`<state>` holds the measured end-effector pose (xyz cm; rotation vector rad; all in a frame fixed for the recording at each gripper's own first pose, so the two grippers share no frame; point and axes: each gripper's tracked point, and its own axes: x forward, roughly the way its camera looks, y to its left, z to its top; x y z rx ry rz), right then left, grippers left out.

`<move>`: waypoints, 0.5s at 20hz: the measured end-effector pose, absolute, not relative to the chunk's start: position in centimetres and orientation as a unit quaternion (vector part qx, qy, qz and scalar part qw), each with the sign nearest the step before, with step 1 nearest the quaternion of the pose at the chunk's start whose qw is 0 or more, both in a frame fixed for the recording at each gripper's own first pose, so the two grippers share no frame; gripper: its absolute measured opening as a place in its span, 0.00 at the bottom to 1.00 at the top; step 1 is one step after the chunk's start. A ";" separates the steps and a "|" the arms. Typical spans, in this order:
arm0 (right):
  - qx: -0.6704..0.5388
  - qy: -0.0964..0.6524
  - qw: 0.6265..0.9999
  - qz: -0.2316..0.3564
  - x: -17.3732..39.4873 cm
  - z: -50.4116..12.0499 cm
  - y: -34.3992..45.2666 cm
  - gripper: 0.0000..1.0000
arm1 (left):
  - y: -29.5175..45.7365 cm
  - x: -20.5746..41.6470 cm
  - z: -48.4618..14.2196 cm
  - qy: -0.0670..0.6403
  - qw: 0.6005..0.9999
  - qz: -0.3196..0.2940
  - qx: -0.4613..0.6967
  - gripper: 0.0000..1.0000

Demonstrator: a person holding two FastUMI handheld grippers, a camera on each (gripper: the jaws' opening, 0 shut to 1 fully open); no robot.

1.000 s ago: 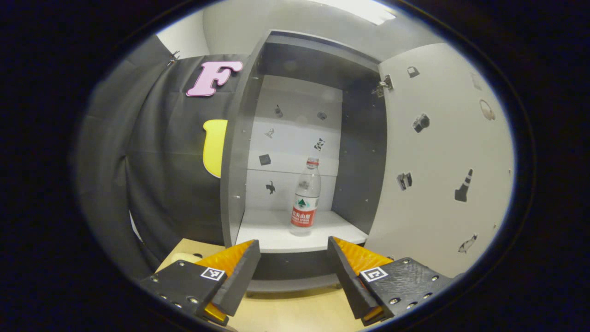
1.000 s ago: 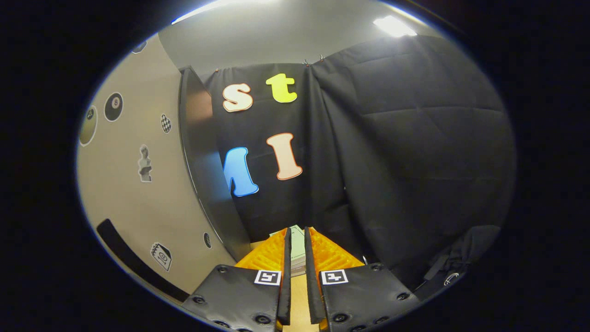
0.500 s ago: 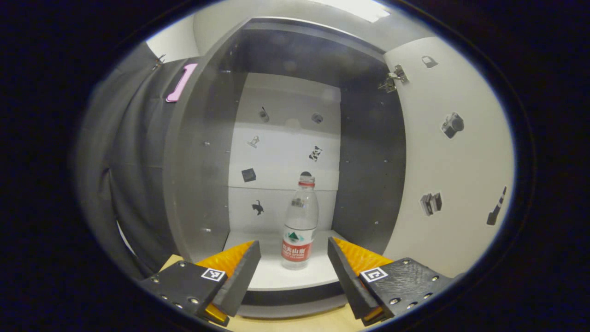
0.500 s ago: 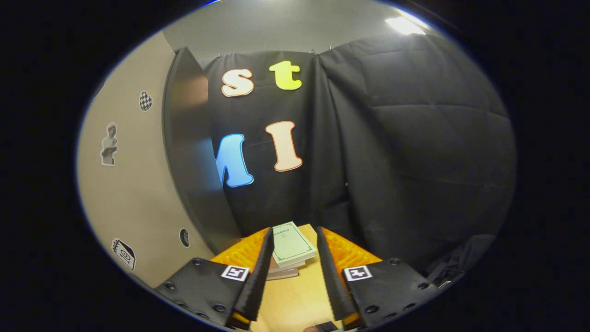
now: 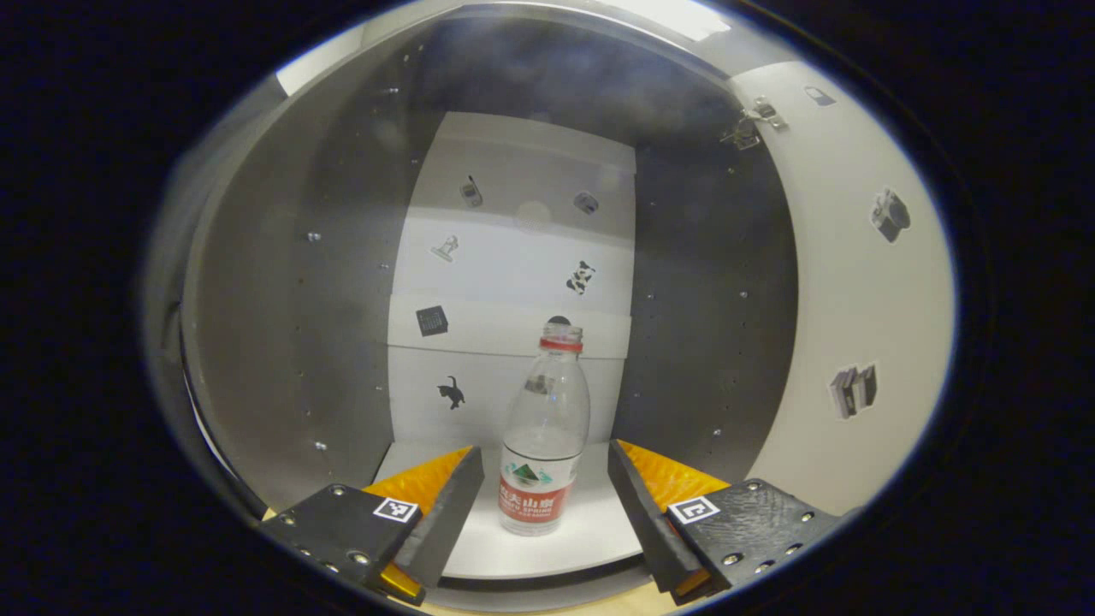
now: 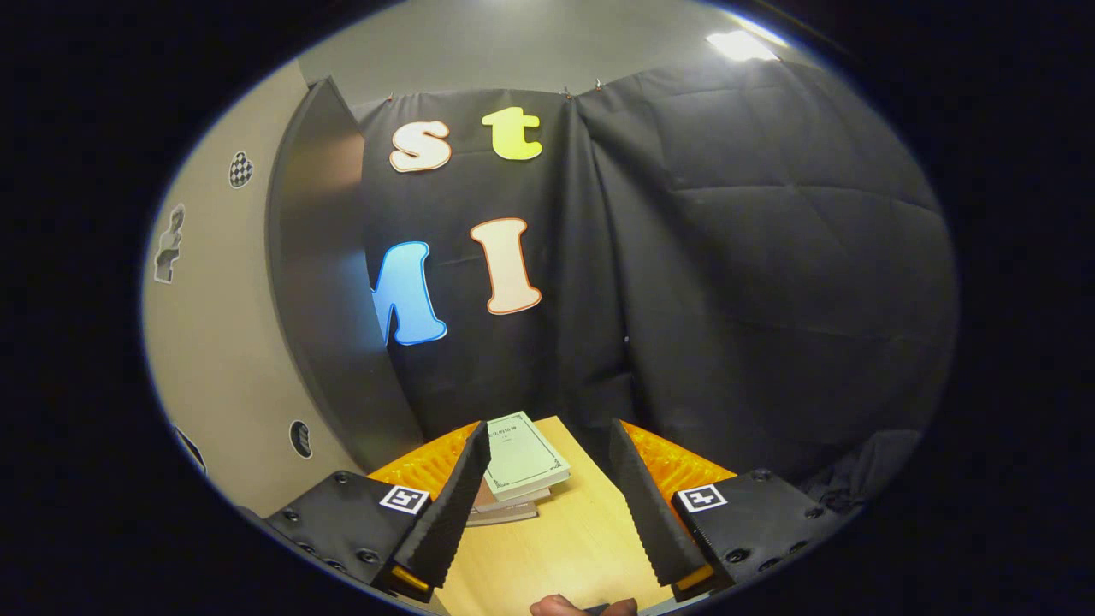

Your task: Open the cabinet door with the right hand, grasp the bottle in the cabinet with the left hand and place it on the coaster, then close the cabinet door with the right hand.

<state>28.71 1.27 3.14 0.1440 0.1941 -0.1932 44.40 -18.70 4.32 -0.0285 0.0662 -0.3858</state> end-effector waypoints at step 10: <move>0.083 0.104 0.984 -0.117 30.4 2.9 -0.8 0.90 | -21.2 49.3 2.2 0.047 0.980 -0.195 0.006 0.90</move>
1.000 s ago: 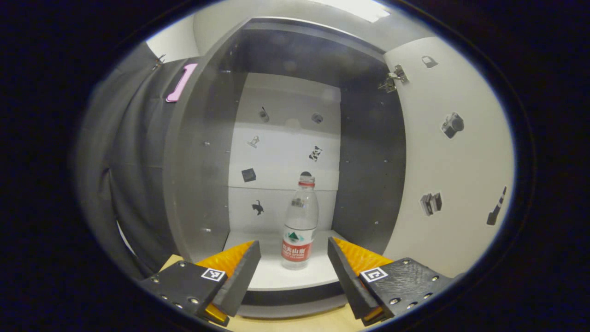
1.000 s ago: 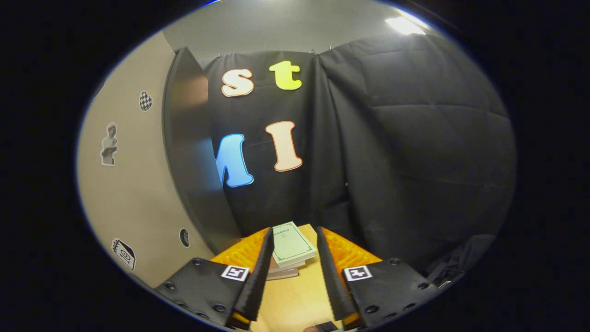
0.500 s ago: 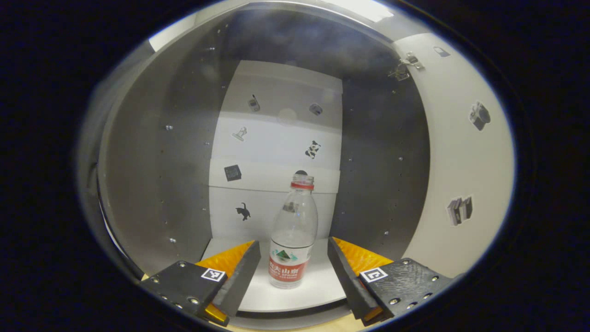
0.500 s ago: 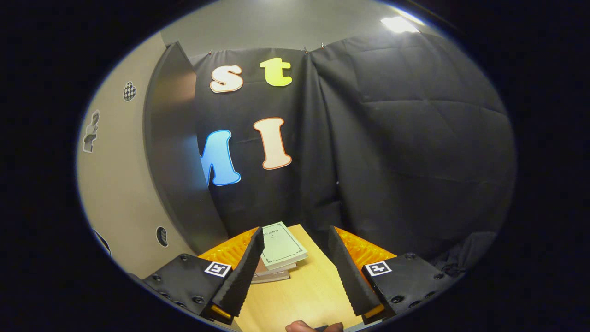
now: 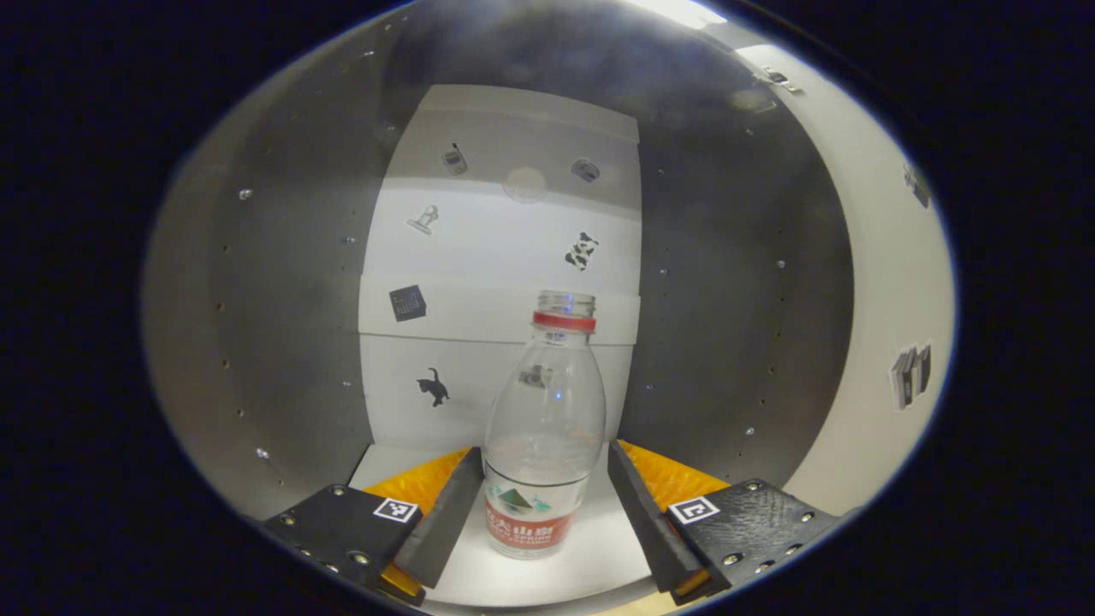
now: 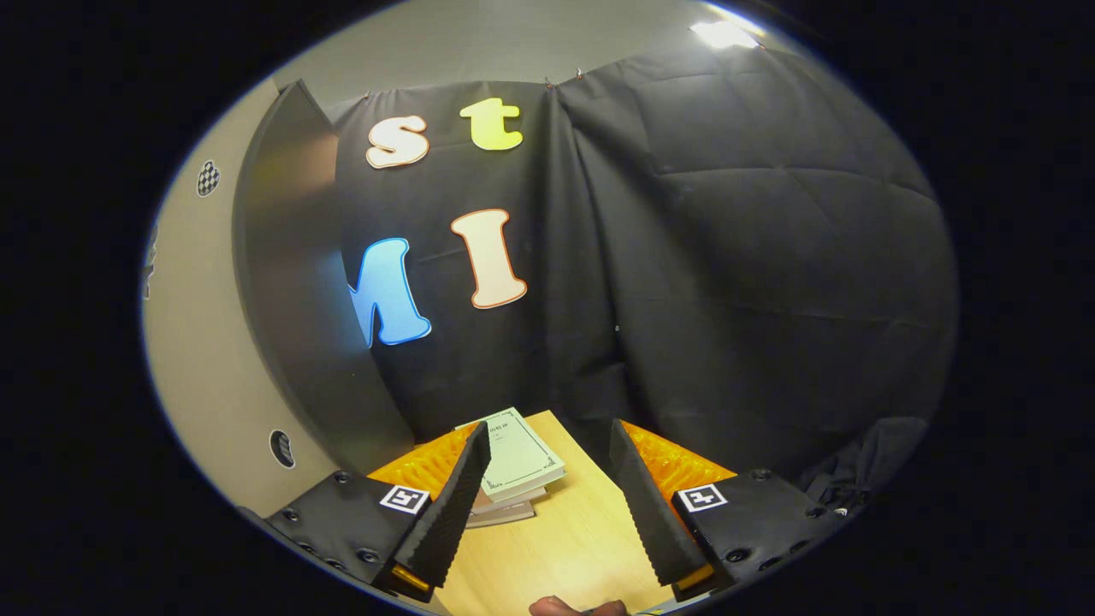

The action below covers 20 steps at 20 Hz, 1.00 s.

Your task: Open the cabinet door with the right hand, grasp the bottle in the cabinet with the left hand and place it on the coaster, then close the cabinet door with the right hand.

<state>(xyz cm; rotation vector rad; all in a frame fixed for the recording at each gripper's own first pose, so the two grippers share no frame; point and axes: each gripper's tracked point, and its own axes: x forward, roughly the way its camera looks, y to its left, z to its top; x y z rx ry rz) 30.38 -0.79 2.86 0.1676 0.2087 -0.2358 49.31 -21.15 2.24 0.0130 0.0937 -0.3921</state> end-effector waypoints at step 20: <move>0.083 0.123 0.985 -0.092 28.6 1.1 0.3 0.90 | -19.9 43.1 5.4 0.034 0.975 -0.218 -0.009 0.75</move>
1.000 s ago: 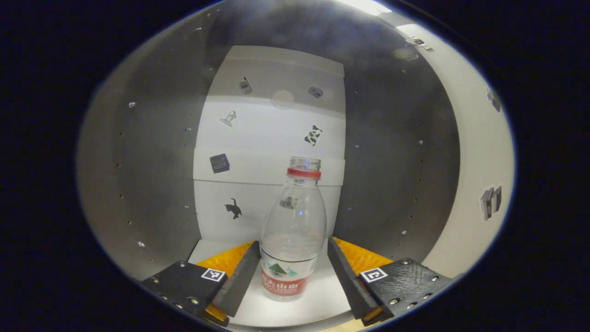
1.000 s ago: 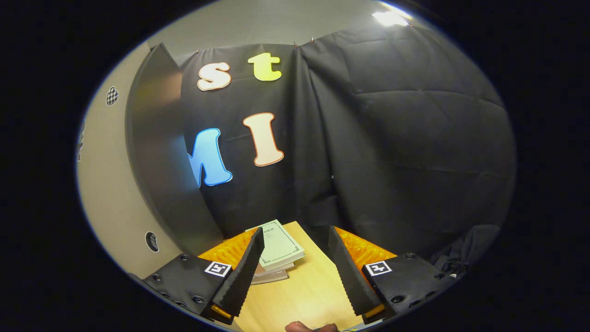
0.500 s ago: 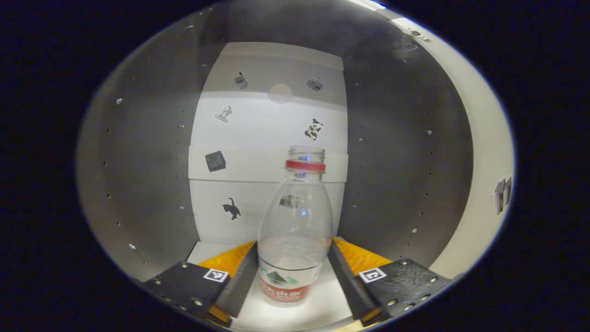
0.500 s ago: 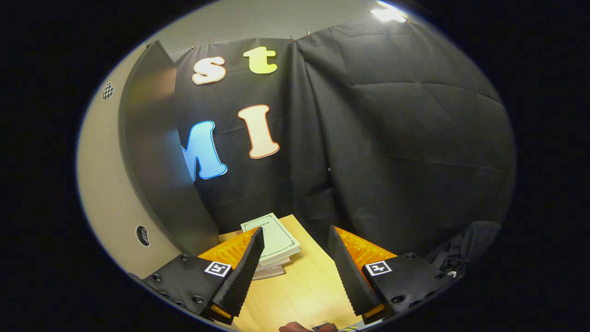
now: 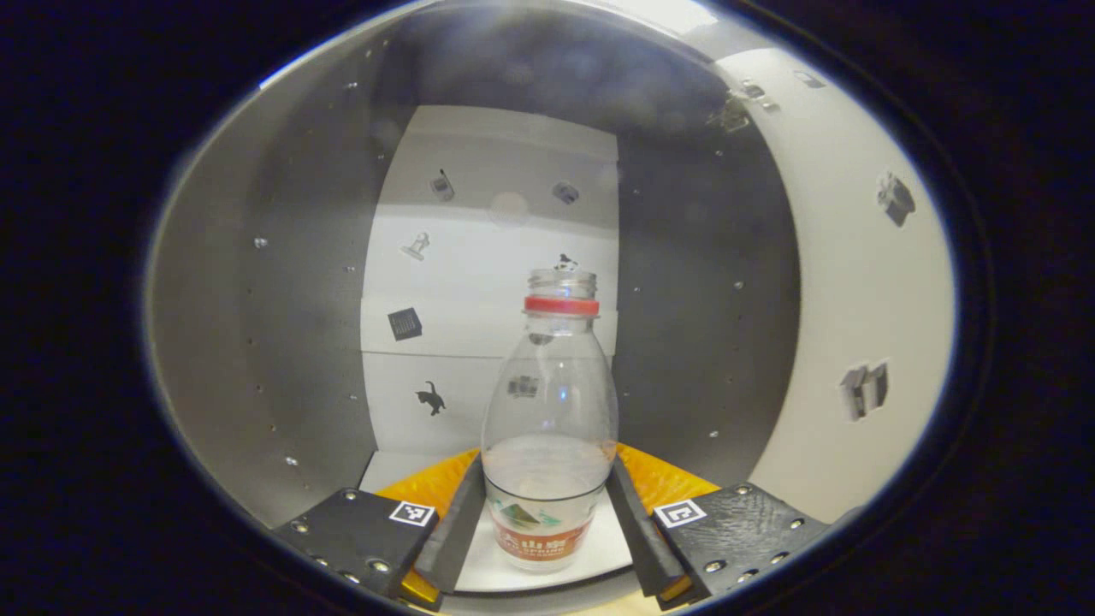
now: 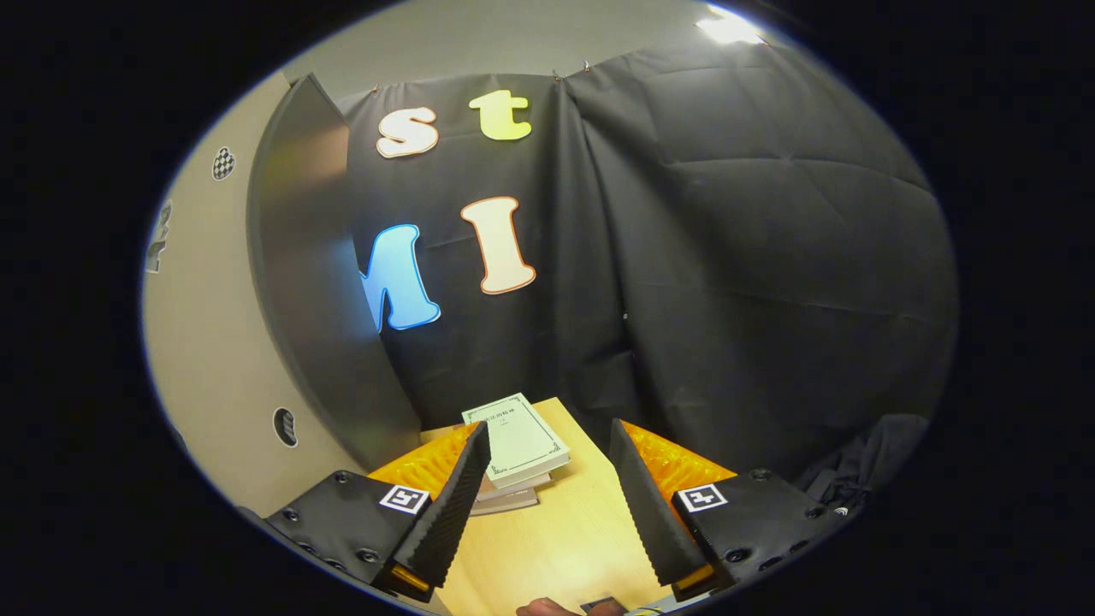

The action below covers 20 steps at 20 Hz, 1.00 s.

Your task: Open the cabinet door with the right hand, grasp the bottle in the cabinet with the left hand and place it on the coaster, then close the cabinet door with the right hand.

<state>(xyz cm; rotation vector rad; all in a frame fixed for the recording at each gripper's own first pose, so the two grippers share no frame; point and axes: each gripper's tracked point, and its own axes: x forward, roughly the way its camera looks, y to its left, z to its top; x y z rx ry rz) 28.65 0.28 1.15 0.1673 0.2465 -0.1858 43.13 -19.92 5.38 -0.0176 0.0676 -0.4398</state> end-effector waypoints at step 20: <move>0.077 0.096 0.989 -0.080 22.2 2.1 5.5 0.90 | 4.7 23.4 -4.3 0.068 0.994 -0.086 0.011 0.78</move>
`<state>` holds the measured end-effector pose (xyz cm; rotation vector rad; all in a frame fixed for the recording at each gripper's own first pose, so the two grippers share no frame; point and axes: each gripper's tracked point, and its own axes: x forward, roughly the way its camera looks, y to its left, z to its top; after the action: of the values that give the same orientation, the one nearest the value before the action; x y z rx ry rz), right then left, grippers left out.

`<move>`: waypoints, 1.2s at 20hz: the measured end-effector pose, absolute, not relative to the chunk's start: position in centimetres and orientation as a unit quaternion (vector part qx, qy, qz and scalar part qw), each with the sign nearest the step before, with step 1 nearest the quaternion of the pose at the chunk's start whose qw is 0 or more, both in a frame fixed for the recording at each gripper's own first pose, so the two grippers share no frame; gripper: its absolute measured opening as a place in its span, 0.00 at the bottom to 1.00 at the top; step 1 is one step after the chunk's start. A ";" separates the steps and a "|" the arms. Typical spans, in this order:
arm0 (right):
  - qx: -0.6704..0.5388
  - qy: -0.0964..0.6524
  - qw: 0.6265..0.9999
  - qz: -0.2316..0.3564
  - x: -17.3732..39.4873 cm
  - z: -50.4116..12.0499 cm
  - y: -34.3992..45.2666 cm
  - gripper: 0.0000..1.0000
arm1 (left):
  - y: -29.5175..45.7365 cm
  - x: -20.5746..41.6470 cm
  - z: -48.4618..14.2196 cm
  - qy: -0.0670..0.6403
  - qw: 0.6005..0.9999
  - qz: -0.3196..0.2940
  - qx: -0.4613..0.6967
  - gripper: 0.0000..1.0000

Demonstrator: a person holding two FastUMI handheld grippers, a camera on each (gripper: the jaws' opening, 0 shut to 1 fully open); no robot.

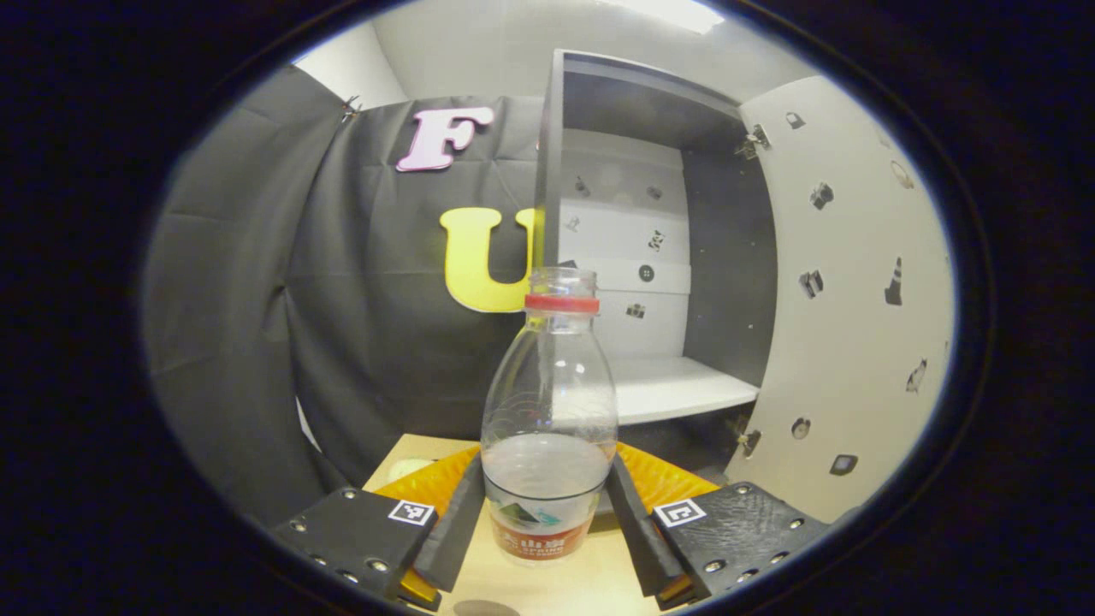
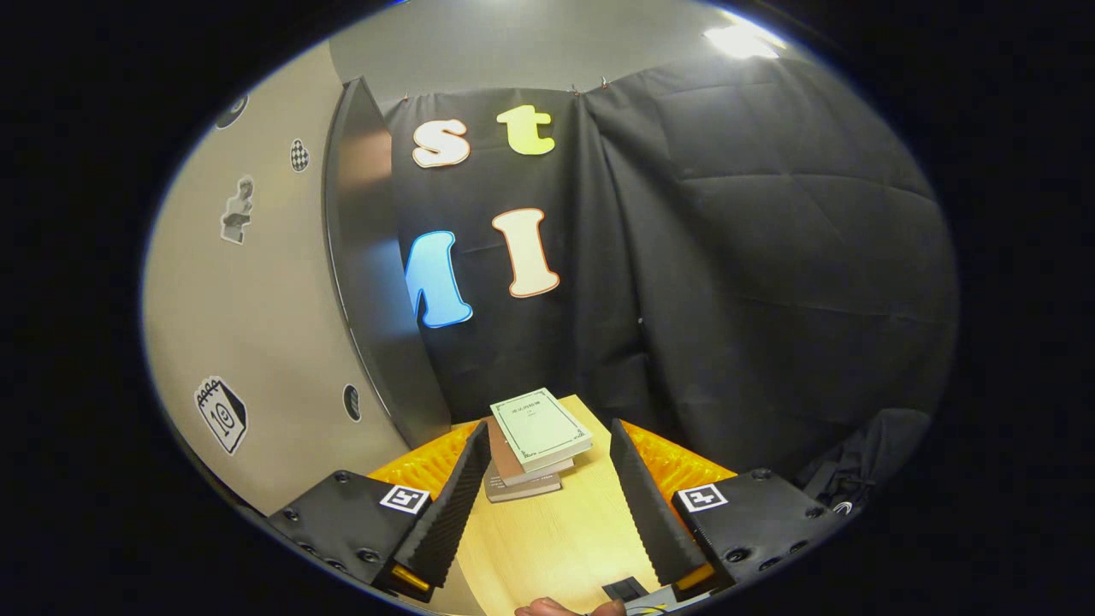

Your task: Open the cabinet door with the right hand, grasp the bottle in the cabinet with the left hand and place it on the coaster, then close the cabinet door with the right hand.

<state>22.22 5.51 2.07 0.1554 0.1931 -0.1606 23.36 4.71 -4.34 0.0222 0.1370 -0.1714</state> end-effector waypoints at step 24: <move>0.036 0.036 0.990 -0.130 16.5 1.0 7.6 0.90 | 13.2 17.7 -29.6 0.113 0.992 -0.053 0.025 0.78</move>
<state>16.54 7.59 0.99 0.0732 0.0713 -0.2615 17.66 13.24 -29.55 0.0506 0.2268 -0.1059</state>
